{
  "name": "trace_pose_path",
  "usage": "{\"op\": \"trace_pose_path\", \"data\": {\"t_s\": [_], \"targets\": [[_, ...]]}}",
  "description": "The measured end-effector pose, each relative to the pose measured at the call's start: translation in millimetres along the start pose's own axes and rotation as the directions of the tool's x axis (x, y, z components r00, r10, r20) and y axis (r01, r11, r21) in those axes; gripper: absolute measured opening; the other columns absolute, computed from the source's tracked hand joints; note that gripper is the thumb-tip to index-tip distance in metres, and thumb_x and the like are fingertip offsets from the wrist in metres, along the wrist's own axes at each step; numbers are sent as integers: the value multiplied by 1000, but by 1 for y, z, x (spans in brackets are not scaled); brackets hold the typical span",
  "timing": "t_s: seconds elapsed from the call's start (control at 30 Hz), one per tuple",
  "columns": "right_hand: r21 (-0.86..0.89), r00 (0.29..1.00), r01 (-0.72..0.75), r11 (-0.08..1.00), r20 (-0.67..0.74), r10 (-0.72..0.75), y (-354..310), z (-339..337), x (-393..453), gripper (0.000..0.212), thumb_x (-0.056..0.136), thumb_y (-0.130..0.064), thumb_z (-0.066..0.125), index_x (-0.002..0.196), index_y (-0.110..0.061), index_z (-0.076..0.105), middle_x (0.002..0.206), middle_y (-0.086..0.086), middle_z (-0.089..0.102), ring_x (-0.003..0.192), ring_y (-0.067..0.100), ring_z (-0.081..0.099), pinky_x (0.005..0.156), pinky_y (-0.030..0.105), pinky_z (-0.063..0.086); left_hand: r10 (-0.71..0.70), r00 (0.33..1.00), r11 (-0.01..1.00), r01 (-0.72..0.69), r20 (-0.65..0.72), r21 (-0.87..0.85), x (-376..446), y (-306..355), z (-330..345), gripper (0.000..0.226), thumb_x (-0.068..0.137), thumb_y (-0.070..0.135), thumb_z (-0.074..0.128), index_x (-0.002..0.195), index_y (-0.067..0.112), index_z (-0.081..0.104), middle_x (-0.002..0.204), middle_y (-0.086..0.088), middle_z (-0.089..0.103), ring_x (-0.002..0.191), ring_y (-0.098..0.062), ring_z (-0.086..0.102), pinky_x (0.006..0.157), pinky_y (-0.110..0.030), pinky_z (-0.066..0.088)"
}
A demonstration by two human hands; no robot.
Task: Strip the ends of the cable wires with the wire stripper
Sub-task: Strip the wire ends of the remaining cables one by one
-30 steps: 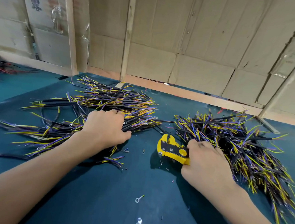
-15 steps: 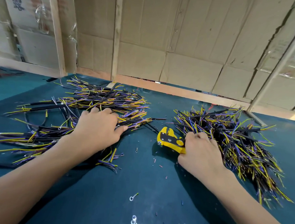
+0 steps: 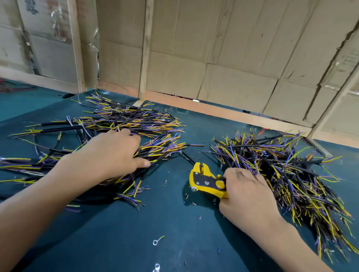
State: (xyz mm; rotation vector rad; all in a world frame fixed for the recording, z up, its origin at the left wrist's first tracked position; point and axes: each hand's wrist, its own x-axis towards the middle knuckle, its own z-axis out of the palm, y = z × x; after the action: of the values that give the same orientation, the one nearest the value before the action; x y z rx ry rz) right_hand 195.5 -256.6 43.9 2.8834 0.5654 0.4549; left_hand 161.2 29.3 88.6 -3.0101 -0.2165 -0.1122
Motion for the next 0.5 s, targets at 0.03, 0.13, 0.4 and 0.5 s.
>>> {"op": "trace_pose_path", "data": {"t_s": [0.03, 0.13, 0.4, 0.5], "targets": [[-6, 1000, 5, 1000, -4, -5, -1, -2, -2, 30, 80, -33, 51, 107, -22, 45, 116, -2, 59, 125, 22, 49, 97, 36, 36, 25, 996, 1000, -24, -80, 11, -1, -1, -3, 45, 93, 64, 46, 112, 25, 57, 114, 0, 55, 111, -27, 59, 89, -39, 48], [53, 997, 35, 998, -78, -30, -6, -10, -7, 33, 66, -20, 68, 96, -12, 57, 95, 8, 67, 103, 34, 63, 83, 44, 47, 47, 968, 977, -96, -245, -191, 0, -4, -1, 21, 95, 46, 54, 102, 26, 59, 105, 3, 52, 101, -26, 62, 85, -37, 49], [364, 917, 172, 915, -400, -14, -10, -20, -12, 52, 61, -11, 58, 111, -5, 64, 99, 6, 70, 90, 36, 65, 80, 37, 34, 21, 998, 992, -28, -62, -121, 6, -9, 18, 48, 91, 64, 48, 125, 30, 57, 117, -1, 58, 112, -25, 59, 94, -35, 47], [494, 912, 203, 846, -409, 20, -14, -16, -15, 44, 67, -10, 60, 111, -9, 63, 99, 2, 68, 89, 33, 60, 81, 37, 35, 13, 968, 1000, -13, -251, 1, 1, -4, 17, 42, 92, 57, 37, 108, 31, 66, 108, 4, 63, 106, -28, 56, 90, -42, 44]]}}
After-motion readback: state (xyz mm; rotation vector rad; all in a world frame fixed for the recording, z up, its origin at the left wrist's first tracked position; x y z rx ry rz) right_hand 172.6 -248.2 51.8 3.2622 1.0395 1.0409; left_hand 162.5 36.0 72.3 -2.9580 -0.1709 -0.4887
